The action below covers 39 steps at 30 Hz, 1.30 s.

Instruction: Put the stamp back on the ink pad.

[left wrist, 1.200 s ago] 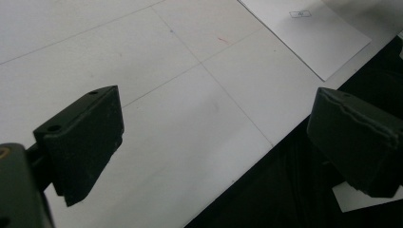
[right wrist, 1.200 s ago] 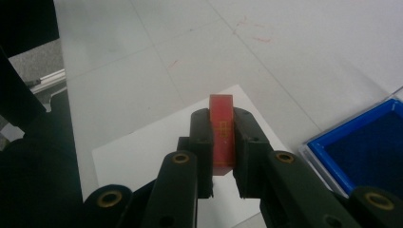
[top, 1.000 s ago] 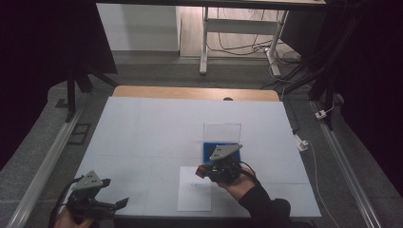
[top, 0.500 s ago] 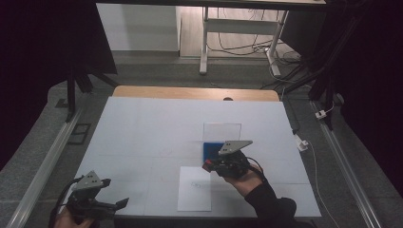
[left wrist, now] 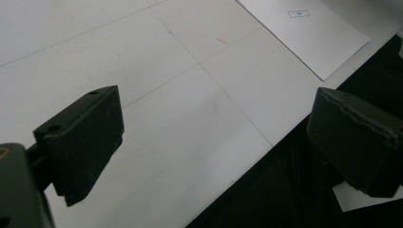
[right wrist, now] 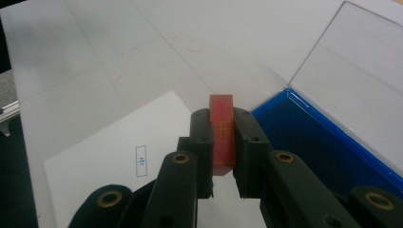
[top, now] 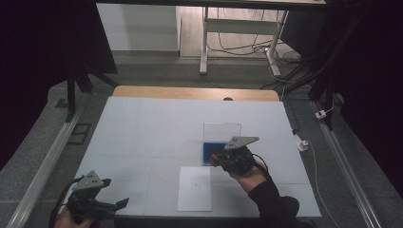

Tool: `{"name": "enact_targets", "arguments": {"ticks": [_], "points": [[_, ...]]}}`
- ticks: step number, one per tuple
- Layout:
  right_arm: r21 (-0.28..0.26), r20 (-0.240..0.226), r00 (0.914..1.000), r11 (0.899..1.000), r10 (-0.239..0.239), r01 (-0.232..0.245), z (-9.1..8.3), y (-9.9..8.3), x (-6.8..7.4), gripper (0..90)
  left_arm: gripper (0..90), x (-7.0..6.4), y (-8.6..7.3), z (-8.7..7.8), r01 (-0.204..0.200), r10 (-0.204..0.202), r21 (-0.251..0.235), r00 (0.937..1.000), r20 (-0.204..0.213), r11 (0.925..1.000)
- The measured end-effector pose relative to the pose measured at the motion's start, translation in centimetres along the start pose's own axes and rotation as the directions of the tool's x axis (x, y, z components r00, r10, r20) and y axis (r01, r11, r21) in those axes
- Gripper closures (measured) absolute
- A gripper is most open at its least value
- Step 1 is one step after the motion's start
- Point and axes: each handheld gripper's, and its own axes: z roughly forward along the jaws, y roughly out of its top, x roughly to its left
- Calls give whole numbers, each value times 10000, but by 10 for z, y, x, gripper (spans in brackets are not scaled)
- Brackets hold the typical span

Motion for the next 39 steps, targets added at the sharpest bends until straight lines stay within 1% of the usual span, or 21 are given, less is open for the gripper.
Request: {"name": "enact_targets", "arguments": {"ticks": [9,12,20,25,31,37,39], "points": [[-43,333,9992,9998,203,-201,-1,-1,-10,798,52,0,0,0,15,-15,-3,10000,22,10000],[-11,514,9985,9998,191,-190,-1,-1,-12,798,52,0,0,0,11,-11,-1,10000,23,10000],[39,792,9967,9998,180,-184,1,0,-19,798,51,0,0,0,12,-12,-8,10000,30,10000],[141,1059,9943,9998,128,-143,2,0,-24,798,46,1,0,-1,55,-55,-51,10000,59,10000],[123,1293,9911,9994,318,-337,4,-1,-33,798,42,1,0,-1,90,-90,-67,9999,84,9999],[289,1575,9871,9991,274,-323,9,-1,-41,798,42,1,0,0,68,-67,-42,9999,79,10000],[353,1590,9869,9988,276,-337,12,-1,-43,798,42,1,0,0,69,-68,-39,9999,91,10000]]}}
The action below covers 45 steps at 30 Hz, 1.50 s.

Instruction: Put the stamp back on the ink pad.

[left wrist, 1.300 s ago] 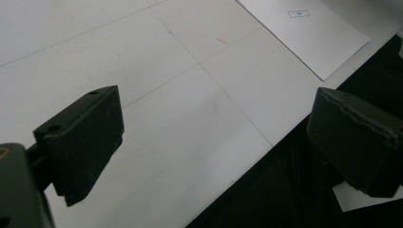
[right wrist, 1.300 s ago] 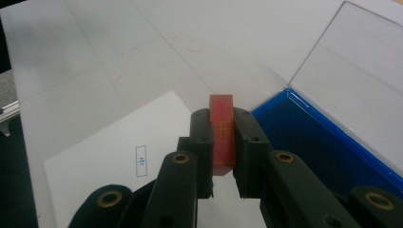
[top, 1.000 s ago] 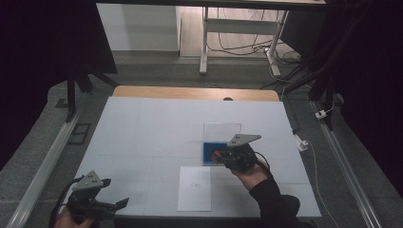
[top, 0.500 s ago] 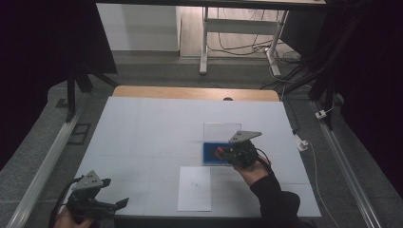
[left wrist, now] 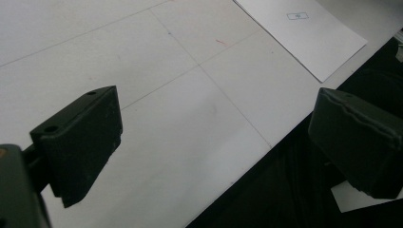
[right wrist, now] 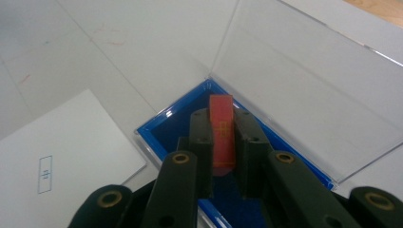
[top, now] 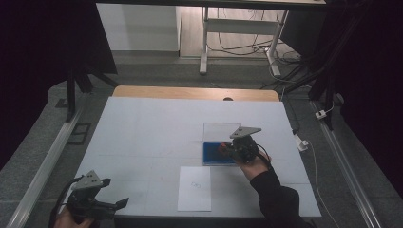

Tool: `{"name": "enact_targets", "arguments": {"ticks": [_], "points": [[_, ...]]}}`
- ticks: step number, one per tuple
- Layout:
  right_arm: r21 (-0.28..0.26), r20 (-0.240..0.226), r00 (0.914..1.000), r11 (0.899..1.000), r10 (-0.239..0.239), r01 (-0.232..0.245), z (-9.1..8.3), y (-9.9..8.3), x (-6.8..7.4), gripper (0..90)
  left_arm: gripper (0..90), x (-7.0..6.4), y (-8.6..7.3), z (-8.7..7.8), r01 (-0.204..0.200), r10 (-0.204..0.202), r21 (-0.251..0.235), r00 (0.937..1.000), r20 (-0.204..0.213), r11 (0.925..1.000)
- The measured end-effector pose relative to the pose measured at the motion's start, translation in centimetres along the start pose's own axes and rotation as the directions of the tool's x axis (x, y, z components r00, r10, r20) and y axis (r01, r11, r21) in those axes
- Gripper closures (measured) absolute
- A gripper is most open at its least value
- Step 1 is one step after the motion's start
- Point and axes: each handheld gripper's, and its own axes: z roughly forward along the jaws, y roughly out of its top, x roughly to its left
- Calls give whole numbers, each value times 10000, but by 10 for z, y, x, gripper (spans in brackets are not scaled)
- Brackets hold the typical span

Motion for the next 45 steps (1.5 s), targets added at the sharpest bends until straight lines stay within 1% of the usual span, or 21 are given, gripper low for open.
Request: {"name": "enact_targets", "arguments": {"ticks": [4,9,11,16,21,23,33,36,38,40,45], "points": [[152,134,9999,9998,-101,99,7,1,-2,798,39,0,0,0,31,-31,-9,10000,40,10000],[374,170,9998,9992,-112,105,16,0,-4,798,37,1,0,0,51,-51,-14,10000,53,10000],[522,221,9996,9985,-156,144,19,0,-4,798,37,1,0,0,34,-34,-10,10000,60,10000],[639,226,9997,9979,-91,77,25,-2,-5,798,37,0,0,0,21,-21,6,10000,54,10000],[827,236,9995,9964,-217,197,30,-3,-5,798,37,0,0,0,13,-13,14,10000,46,10000],[884,312,9992,9959,-237,208,32,-4,-4,798,38,0,0,0,22,-22,14,10000,47,10000],[761,296,9994,9970,-195,172,33,-6,-4,789,39,0,0,0,8,-9,15,10000,27,10000],[716,250,9996,9973,-165,147,34,-7,-4,762,39,0,0,0,1,-2,15,10000,28,10000],[691,295,9993,9974,-218,197,33,-7,-3,752,39,0,0,0,-6,6,14,10000,38,10000],[609,320,9994,9980,-166,146,33,-6,-3,722,39,0,0,0,-6,6,11,10000,39,10000],[472,312,9994,9988,-145,130,30,-5,-2,693,39,0,0,0,-21,21,15,10000,33,10000]]}}
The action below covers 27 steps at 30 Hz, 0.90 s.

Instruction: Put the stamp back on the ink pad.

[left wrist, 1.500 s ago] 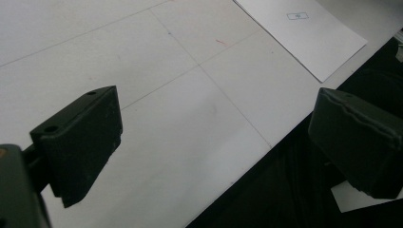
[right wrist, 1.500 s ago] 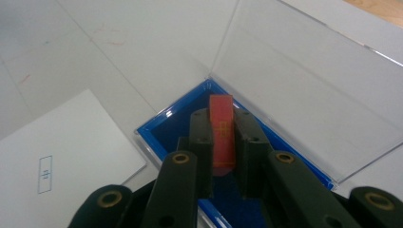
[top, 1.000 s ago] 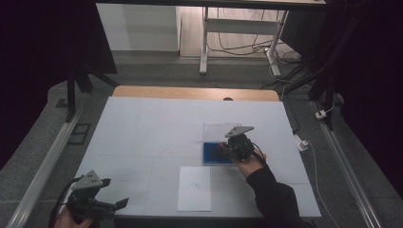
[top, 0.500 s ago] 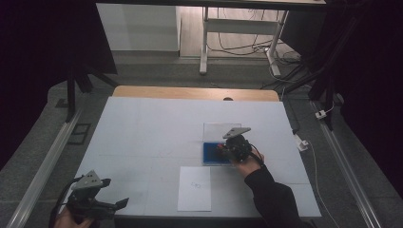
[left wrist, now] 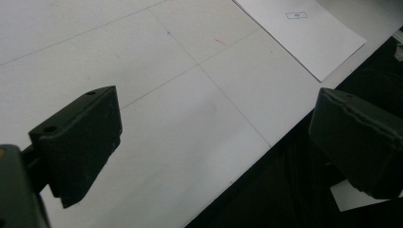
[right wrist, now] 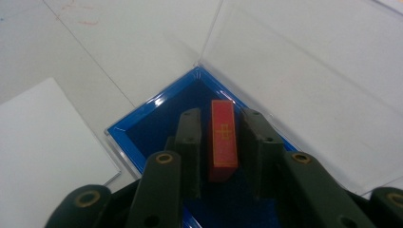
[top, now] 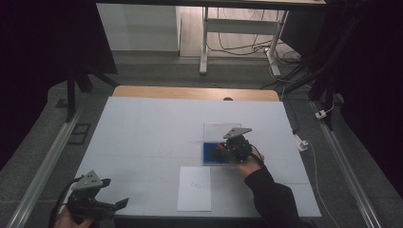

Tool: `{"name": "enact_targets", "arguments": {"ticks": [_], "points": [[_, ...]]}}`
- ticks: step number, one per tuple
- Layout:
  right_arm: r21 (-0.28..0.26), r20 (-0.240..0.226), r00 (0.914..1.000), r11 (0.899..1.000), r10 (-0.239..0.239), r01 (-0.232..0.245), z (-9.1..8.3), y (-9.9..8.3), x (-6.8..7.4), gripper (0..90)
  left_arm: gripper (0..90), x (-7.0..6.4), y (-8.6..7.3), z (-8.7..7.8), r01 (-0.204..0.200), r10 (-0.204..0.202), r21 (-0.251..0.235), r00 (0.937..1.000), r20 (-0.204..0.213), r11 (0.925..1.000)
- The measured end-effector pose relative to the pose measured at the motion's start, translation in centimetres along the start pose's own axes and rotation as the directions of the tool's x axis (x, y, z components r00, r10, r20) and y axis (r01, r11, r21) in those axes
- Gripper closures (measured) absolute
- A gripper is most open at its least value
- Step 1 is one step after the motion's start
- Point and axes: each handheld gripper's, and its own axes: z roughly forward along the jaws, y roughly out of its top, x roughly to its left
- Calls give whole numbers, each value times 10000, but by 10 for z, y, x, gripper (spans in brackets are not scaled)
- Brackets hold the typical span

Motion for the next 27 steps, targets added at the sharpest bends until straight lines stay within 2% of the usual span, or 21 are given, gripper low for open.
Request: {"name": "enact_targets", "arguments": {"ticks": [12,20,27], "points": [[-291,-33,9998,9993,218,-218,-9,1,-2,509,39,0,0,0,6,-6,-6,10000,-2,10000],[-483,-3,9995,9983,327,-327,-16,1,2,374,39,0,0,0,20,-20,-23,10000,8,10000],[-765,-160,9977,9948,664,-674,-25,0,3,253,39,0,0,0,31,-31,-44,10000,17,10000]]}}
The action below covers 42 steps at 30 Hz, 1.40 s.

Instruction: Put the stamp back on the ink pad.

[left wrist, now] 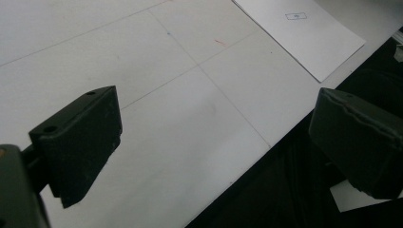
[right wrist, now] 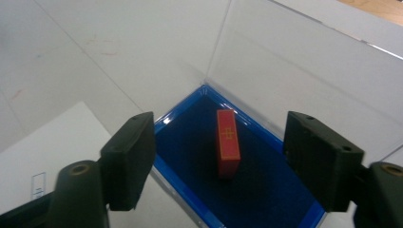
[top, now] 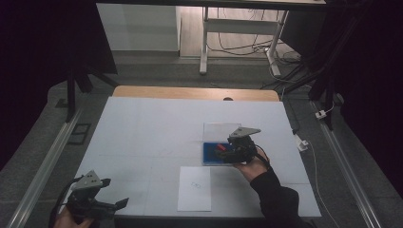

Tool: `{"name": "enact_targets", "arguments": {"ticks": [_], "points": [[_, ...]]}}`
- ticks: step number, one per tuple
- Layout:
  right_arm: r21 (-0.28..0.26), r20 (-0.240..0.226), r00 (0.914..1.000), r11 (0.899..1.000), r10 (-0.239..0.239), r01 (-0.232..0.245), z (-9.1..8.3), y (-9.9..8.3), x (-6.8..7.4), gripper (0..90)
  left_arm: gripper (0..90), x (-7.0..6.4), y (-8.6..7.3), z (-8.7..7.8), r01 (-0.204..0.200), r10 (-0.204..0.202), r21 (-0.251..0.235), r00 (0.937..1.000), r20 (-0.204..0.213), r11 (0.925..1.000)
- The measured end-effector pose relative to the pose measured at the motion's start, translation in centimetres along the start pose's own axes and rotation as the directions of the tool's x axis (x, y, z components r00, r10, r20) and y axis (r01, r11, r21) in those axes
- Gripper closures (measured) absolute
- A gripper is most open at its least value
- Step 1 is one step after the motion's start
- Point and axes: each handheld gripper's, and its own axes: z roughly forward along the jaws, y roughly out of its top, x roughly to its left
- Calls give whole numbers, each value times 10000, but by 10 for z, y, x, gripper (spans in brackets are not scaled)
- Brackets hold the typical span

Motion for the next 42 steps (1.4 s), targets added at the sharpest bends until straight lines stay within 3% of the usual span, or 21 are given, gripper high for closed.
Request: {"name": "enact_targets", "arguments": {"ticks": [6,11,25,42], "points": [[-105,-119,9995,9995,296,-297,-7,-1,1,176,39,0,0,0,12,-12,-7,10000,0,10000],[151,-264,9987,9990,432,-428,-11,-3,3,136,39,0,0,0,18,-18,-15,10000,-8,10000],[283,-352,9991,9993,256,-246,-19,-9,11,0,38,1,-1,-1,62,-62,-90,10000,53,9999],[-127,-271,9992,9995,290,-294,-53,-21,25,0,36,1,0,-1,42,-41,-113,9999,96,9999]]}}
